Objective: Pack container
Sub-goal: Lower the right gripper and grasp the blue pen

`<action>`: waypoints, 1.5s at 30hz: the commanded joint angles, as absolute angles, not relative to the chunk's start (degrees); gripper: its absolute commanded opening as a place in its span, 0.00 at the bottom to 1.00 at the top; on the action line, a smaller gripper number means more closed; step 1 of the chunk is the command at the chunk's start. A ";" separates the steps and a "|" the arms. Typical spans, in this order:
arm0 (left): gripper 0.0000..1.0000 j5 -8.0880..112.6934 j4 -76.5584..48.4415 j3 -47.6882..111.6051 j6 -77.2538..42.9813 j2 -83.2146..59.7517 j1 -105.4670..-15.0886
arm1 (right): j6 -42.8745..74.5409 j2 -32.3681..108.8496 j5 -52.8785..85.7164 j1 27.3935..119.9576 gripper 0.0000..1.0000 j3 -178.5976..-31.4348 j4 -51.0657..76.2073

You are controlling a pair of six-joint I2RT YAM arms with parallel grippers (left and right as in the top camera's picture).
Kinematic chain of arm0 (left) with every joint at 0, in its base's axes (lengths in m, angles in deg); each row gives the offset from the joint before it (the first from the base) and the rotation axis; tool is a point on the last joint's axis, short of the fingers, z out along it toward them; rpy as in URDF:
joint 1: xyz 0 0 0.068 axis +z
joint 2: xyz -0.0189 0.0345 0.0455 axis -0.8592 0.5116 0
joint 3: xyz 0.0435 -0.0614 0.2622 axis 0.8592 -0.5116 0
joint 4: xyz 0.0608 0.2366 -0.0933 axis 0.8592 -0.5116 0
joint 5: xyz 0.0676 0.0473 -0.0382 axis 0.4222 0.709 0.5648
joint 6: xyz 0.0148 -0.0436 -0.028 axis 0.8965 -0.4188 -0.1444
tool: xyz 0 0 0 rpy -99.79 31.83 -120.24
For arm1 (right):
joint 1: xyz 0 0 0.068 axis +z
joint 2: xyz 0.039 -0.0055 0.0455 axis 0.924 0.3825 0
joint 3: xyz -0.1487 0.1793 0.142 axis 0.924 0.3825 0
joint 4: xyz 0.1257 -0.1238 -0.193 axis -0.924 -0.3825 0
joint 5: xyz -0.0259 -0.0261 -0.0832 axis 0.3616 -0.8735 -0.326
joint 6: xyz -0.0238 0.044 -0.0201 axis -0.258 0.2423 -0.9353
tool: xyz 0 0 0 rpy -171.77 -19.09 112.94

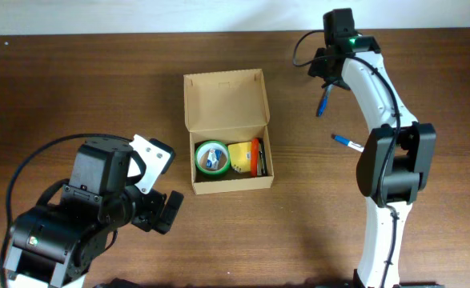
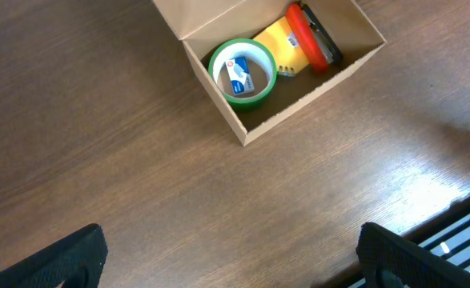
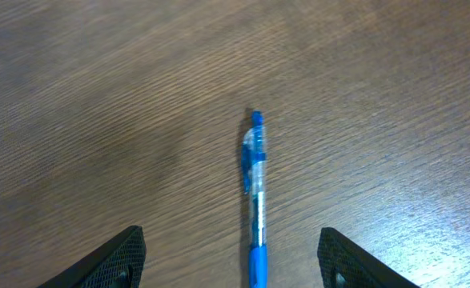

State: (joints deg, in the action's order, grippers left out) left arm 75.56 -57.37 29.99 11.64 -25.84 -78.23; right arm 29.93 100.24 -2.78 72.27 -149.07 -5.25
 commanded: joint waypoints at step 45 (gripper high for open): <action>1.00 74.75 -57.26 31.00 12.58 -25.84 -78.30 | 36.97 110.27 2.18 71.17 0.52 -149.33 -3.37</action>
